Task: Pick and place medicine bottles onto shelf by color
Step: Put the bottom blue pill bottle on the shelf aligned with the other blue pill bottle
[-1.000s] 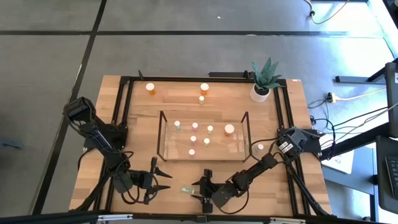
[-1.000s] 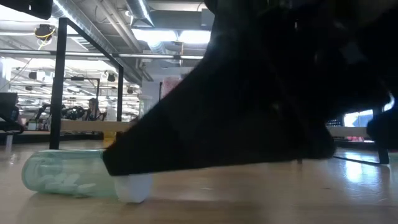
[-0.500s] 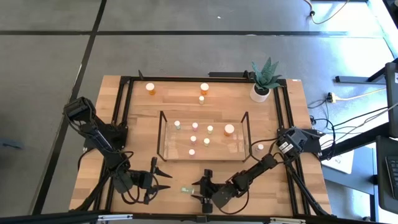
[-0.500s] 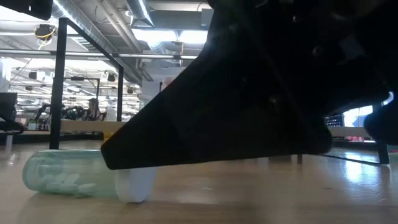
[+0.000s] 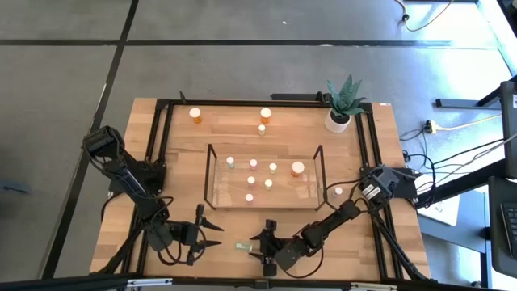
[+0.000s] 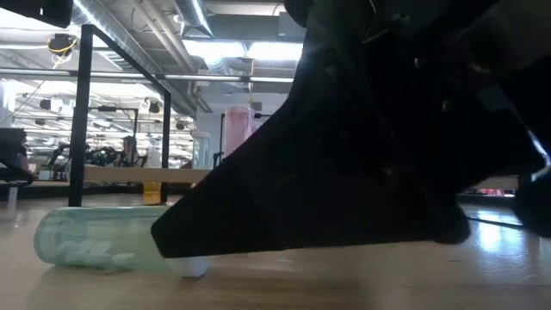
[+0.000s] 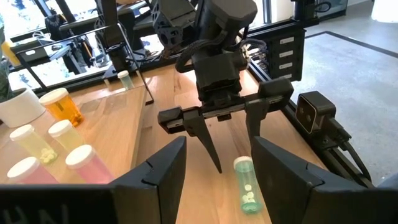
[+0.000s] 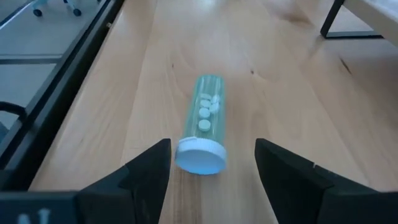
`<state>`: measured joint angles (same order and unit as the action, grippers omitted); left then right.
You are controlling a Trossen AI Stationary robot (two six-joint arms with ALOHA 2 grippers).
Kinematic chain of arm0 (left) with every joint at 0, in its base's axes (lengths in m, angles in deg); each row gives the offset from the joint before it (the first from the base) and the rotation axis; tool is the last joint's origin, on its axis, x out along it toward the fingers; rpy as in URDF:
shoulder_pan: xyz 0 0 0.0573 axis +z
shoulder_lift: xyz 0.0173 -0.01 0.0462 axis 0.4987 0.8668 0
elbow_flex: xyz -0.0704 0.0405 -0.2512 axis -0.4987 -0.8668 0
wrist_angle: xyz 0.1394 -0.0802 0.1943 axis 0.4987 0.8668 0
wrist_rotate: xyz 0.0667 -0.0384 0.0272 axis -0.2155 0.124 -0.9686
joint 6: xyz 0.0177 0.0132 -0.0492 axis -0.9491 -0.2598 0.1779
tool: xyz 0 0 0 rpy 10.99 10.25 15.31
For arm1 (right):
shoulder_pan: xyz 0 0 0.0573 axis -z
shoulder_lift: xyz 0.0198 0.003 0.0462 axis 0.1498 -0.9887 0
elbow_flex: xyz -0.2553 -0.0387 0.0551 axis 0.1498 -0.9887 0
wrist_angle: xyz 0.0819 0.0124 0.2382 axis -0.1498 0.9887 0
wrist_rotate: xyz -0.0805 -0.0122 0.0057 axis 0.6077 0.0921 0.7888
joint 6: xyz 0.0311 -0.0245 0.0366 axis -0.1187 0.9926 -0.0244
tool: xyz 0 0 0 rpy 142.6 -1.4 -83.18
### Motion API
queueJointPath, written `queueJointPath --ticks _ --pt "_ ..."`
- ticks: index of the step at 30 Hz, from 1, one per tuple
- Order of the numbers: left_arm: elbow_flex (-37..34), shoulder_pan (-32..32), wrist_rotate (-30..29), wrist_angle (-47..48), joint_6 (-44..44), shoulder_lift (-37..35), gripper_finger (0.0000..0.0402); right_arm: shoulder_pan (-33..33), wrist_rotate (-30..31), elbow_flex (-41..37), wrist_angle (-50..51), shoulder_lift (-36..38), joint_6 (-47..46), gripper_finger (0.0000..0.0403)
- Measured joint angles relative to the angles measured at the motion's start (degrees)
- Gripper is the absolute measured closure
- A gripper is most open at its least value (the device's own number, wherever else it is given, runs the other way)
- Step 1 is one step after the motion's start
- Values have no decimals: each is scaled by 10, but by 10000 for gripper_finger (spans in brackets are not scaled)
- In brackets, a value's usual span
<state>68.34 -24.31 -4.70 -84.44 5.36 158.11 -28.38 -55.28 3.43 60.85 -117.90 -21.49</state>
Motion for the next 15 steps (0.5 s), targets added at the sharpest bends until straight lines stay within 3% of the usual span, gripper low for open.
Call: queueJointPath --ticks 15 --pt "0 9 0 4 14 0 227 0 20 0 -56 -35 2 169"
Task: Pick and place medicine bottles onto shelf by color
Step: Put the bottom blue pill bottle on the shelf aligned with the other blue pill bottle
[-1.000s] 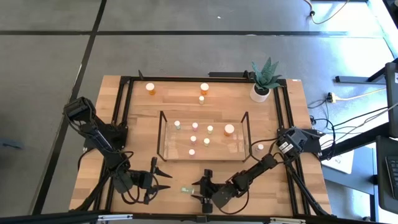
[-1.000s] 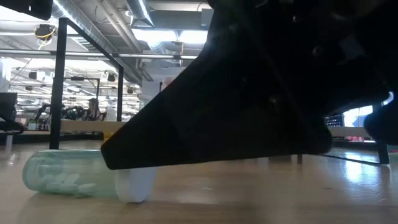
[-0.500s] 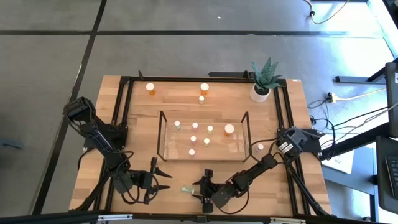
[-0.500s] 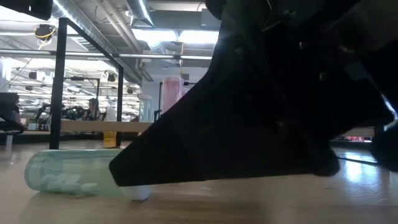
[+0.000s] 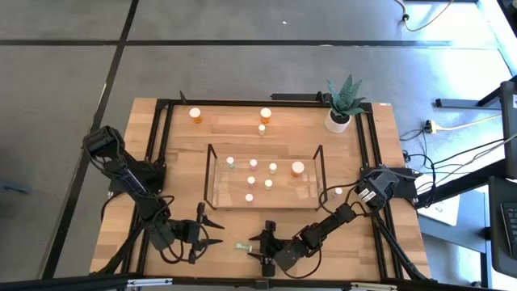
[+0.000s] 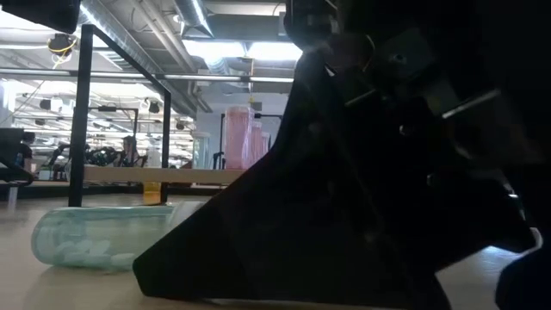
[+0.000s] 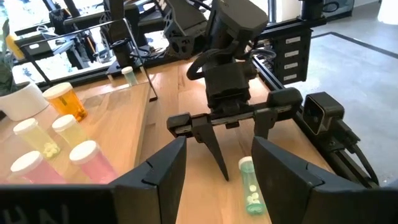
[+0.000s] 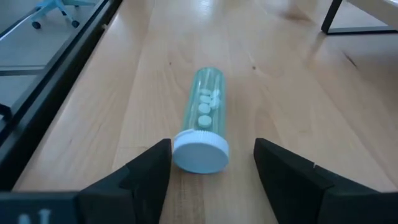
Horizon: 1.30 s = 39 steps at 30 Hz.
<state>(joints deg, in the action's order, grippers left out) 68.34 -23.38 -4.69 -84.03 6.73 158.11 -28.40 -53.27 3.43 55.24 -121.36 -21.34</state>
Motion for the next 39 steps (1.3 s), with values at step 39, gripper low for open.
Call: queueJointPath --ticks 39 --pt "0 -23 0 0 0 0 227 19 -106 301 494 -1 -192 279"
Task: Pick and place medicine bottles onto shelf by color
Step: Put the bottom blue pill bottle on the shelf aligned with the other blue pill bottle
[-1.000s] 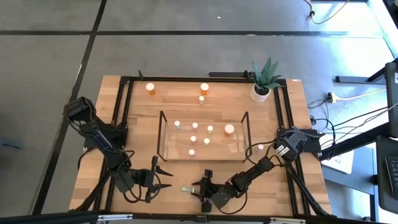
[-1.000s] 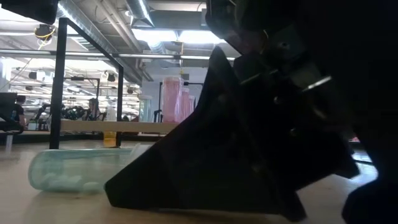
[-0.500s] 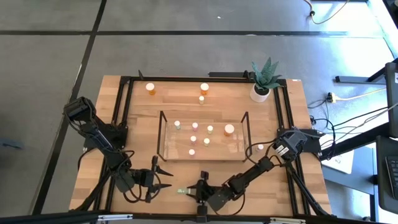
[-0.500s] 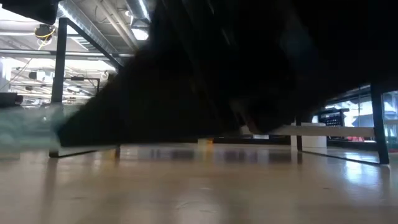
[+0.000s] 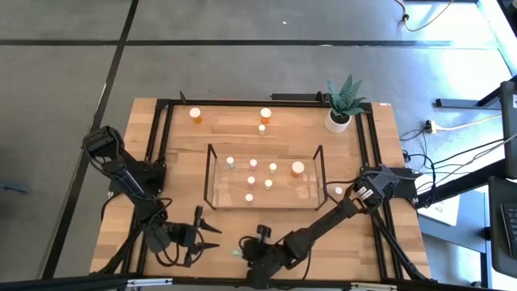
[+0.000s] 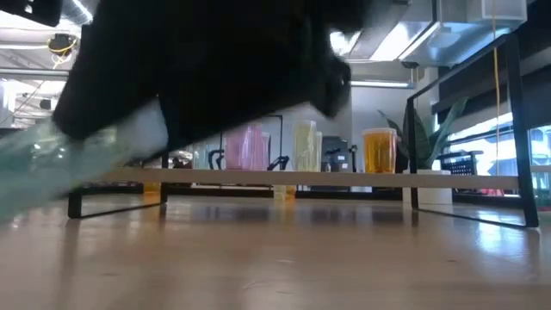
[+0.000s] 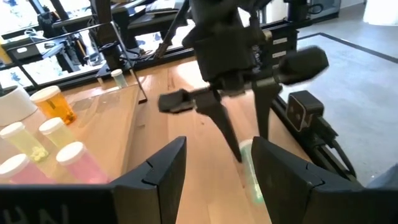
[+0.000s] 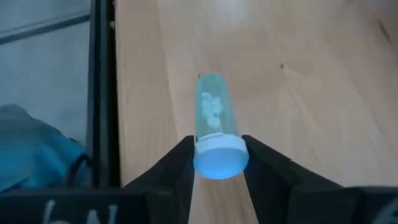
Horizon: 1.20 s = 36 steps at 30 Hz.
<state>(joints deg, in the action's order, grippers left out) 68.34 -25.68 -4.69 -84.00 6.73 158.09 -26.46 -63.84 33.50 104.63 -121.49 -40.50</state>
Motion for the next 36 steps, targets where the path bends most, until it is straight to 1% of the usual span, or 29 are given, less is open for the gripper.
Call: queueJointPath --ticks 6,11,16,22,26,28,36 --pt "0 -18 0 0 0 0 227 26 -78 106 140 0 -55 279" --pt "0 -26 0 0 0 0 227 47 -141 157 232 0 -100 279" --pt "0 -26 0 0 0 0 227 64 -224 172 304 0 -135 279" --pt "0 -26 0 6 0 0 227 80 -335 171 385 1 -202 279" --pt "0 -26 0 6 0 0 227 87 -387 171 433 1 -235 279" --pt "0 -26 0 6 0 0 227 88 -395 171 449 1 -255 279" --pt "0 -26 0 6 0 0 227 87 -372 171 520 -2 -320 279"
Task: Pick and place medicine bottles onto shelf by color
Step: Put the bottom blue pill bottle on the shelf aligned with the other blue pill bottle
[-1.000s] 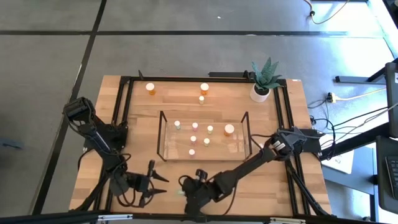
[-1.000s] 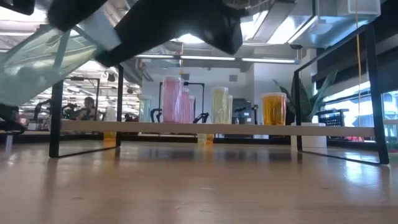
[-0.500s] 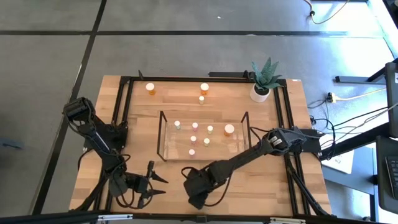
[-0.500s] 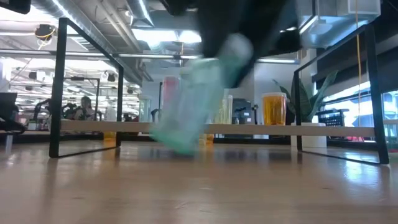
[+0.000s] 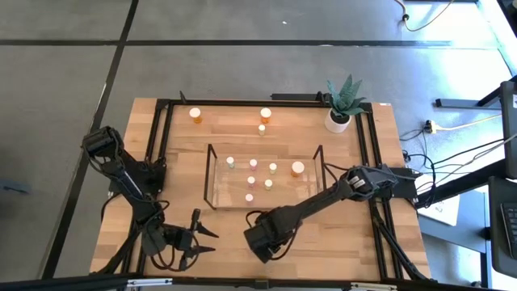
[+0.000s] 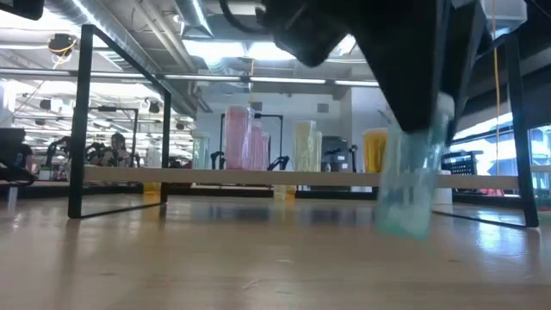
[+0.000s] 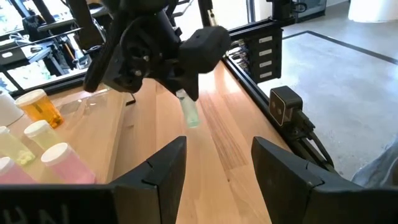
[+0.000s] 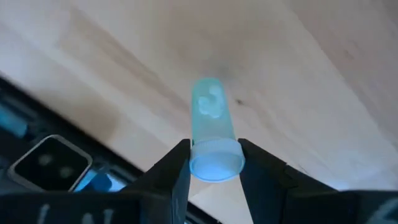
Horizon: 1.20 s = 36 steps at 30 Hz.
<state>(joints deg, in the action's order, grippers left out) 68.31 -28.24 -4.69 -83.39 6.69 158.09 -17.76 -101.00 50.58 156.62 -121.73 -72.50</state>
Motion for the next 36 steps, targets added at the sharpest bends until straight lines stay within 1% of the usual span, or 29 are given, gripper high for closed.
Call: queueJointPath --ticks 5,9,14,24,32,36 --pt "0 0 0 0 0 0 227 1 -19 0 3 -18 -1 279" --pt "0 0 0 0 0 0 227 2 -19 0 3 -18 1 279" --pt "0 0 0 0 0 0 227 4 -19 0 0 -18 57 274" --pt "0 0 0 0 0 0 227 19 -36 0 -6 -18 62 246" --pt "0 0 0 0 0 0 227 25 -38 0 -6 -18 87 209" --pt "0 0 0 0 0 0 227 26 -16 0 -6 -18 90 194"
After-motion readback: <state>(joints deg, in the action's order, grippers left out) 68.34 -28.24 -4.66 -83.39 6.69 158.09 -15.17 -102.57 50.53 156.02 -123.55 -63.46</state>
